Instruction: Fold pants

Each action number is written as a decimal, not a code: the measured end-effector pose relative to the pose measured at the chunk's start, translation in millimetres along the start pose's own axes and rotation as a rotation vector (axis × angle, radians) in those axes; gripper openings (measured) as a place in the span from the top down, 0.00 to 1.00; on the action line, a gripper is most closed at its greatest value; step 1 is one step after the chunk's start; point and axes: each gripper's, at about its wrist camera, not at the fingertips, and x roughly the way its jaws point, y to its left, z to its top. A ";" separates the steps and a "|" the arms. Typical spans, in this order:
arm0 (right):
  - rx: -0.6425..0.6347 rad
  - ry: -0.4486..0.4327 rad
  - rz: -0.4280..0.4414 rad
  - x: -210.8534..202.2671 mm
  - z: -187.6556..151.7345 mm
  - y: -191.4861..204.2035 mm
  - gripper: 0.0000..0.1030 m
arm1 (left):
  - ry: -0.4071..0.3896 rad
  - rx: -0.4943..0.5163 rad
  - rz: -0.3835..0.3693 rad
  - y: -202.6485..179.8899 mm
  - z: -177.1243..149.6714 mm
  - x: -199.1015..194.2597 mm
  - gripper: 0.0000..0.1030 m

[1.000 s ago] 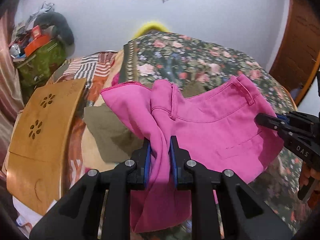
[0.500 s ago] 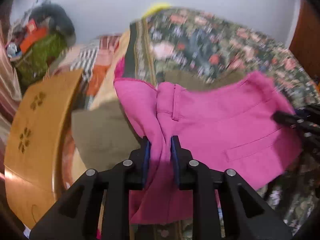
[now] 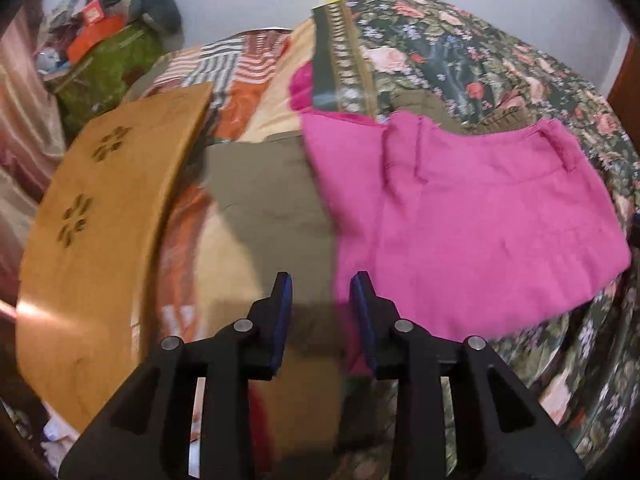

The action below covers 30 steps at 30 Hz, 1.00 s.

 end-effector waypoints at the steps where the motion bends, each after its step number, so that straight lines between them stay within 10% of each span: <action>1: 0.007 -0.007 -0.004 -9.6 -1.6 -0.1 0.67 | 0.007 -0.005 0.003 3.3 -2.8 -6.9 0.68; 8: 0.011 -0.152 -0.008 -93.6 -4.6 10.0 0.59 | -0.117 0.004 -0.037 -1.2 -16.5 -102.4 0.68; 21: -0.035 -0.569 0.057 -294.6 -43.4 76.7 0.59 | -0.590 0.076 -0.186 -47.8 -81.8 -375.4 0.68; 30: -0.073 -0.752 0.063 -365.2 -96.6 119.2 0.59 | -0.788 0.073 -0.176 -62.1 -155.2 -463.9 0.67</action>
